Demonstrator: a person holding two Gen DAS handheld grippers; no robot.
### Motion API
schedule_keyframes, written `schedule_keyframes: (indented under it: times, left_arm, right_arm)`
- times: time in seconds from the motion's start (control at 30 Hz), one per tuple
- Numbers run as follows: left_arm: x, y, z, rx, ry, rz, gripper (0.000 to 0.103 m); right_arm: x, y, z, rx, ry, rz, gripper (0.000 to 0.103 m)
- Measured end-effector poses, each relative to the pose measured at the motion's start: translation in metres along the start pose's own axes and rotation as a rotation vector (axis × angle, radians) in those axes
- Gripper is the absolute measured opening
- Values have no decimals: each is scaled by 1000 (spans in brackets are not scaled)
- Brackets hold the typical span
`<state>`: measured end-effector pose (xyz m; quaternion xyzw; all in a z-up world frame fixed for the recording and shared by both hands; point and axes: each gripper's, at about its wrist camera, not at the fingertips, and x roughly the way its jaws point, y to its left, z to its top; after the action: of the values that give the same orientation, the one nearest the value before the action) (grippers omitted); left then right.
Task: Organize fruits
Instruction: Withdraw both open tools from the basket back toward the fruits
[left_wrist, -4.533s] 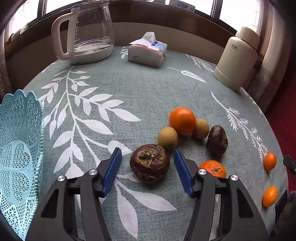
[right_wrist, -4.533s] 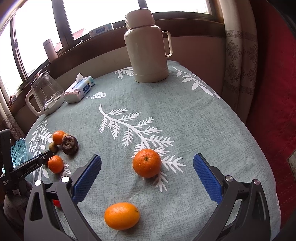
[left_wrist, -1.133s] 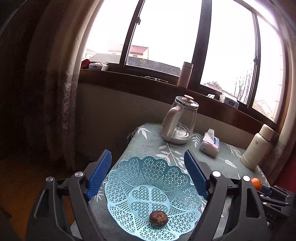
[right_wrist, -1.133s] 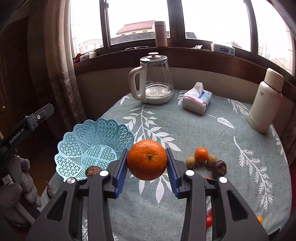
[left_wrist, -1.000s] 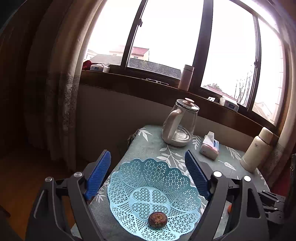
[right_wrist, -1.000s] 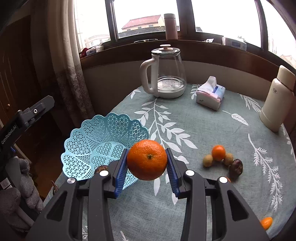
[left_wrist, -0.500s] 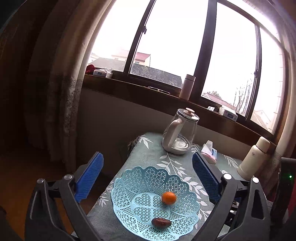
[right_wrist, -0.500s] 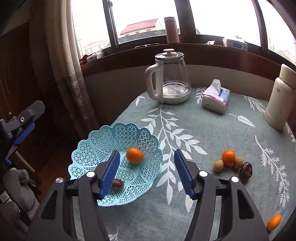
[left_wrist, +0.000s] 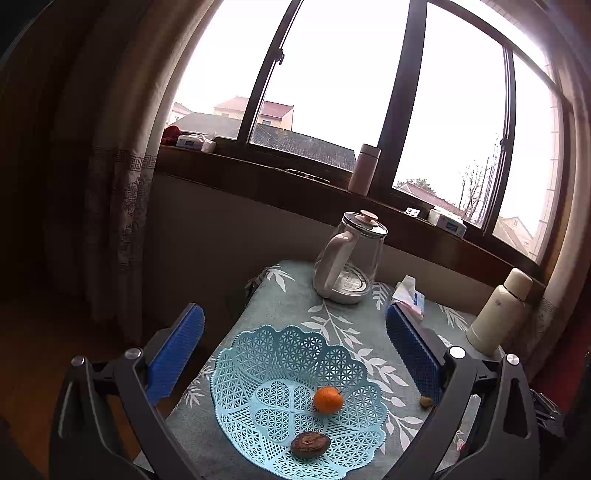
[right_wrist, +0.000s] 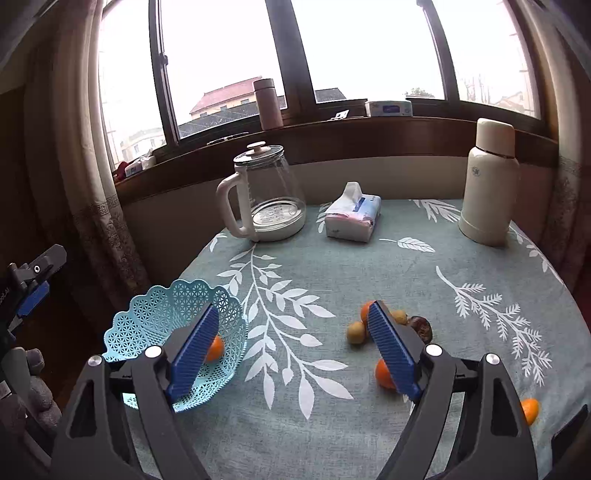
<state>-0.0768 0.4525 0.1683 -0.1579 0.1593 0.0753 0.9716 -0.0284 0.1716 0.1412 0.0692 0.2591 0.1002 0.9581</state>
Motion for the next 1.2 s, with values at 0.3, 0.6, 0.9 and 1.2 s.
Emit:
schedule_keyframes:
  times: [0.3,0.6,0.9,1.2]
  left_arm:
    - [6,-17,-7,32,24,-31,100]
    - [13,-35,-17,69,54,-57,100]
    - [22,-64,-37,137,105,-104,100]
    - [26,-104,-60,227,156,-171,100]
  right_arm:
    - [-12,-50,2,96,-48,-91,86]
    - [-24,-93,-2,147,-69,-183,86]
    - [-36,-149,-17,212,-42,-293,86]
    - [-45,-197,-42,274,26,-376,86]
